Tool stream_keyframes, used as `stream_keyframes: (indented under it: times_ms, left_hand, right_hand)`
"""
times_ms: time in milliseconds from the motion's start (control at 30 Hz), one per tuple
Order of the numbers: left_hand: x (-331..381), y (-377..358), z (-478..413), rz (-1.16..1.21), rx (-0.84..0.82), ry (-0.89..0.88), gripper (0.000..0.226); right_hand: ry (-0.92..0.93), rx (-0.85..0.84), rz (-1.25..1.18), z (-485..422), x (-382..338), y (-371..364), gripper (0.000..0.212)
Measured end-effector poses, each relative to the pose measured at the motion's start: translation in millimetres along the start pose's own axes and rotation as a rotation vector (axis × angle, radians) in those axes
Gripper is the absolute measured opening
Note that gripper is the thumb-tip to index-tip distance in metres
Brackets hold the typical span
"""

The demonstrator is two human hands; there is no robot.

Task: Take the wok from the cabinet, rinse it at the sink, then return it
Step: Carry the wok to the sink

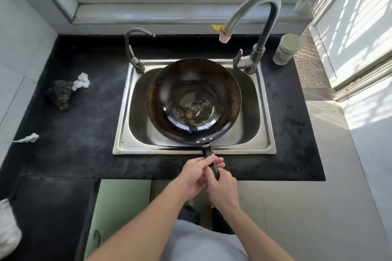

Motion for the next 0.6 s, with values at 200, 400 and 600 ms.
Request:
stream_keyframes:
  times_ms: [200, 400, 600]
  left_hand:
    - [0.3, 20.7, -0.5, -0.021, 0.01, 0.066, 0.03]
    - [6.1, 33.0, -4.6, -0.037, 0.04, 0.071, 0.031]
    - [15.5, 37.1, -7.6, -0.033, 0.053, 0.099, 0.029]
  right_hand:
    - [-0.038, 0.038, -0.055, -5.6, 2.9, -21.7, 0.036]
    - [-0.037, 0.058, -0.124, -16.9, -2.3, -33.1, 0.033]
    - [-0.027, 0.064, -0.102, -24.5, -7.8, -40.2, 0.029]
Point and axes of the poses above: each hand's wrist, its own z-axis away from the middle knuckle, its own y-axis out of the back of the hand, x = y × z, the point moved 2 cm from there along -z, towards the middle knuckle, and after that the axes turned 14 degrees about -x, right-handed, at the moved point
